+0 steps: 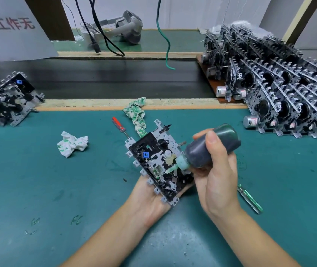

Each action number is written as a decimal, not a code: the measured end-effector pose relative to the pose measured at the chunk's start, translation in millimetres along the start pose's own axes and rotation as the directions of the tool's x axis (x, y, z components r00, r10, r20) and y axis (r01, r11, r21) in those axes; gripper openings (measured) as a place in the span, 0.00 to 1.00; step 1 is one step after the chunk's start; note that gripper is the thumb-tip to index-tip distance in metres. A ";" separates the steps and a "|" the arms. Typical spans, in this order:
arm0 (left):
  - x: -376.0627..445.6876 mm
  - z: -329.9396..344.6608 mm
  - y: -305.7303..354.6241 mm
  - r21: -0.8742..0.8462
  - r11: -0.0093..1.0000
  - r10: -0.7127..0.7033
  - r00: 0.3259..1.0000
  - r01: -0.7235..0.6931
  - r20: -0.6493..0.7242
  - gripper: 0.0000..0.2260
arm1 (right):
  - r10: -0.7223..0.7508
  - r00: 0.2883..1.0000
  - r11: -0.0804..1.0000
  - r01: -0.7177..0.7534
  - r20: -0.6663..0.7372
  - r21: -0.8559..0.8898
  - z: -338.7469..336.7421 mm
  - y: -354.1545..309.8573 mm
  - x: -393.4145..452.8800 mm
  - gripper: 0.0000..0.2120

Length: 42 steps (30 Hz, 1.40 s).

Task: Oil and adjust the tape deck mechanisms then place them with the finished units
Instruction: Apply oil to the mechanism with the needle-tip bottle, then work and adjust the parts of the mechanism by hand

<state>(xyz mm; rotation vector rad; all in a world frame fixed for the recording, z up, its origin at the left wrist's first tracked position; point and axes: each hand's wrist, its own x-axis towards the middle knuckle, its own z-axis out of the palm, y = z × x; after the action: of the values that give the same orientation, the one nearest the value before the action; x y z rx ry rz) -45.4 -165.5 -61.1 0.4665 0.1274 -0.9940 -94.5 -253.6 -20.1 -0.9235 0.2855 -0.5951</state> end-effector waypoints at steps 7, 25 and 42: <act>0.7 -3.0 1.3 -0.065 0.998 -0.015 0.994 0.022 0.111 0.20 | -0.001 1.000 0.998 0.001 0.003 -0.060 -2.3 1.9 0.0 0.08; -2.4 -2.4 28.7 0.955 -0.028 0.628 0.738 -0.296 0.247 0.07 | -0.082 0.981 0.960 0.030 -0.177 -0.279 -45.2 -33.2 47.6 0.18; 2.8 -6.3 39.6 0.972 0.003 0.469 0.859 -0.234 0.205 0.14 | -0.080 0.996 0.682 0.082 0.037 -0.727 -60.7 2.6 59.9 0.20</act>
<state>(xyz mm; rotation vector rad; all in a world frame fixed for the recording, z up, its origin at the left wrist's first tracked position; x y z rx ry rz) -10.4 -146.9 -54.9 1.8226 -0.5850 -0.3268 -74.1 -328.1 -56.4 -1.7280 0.5019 -0.5623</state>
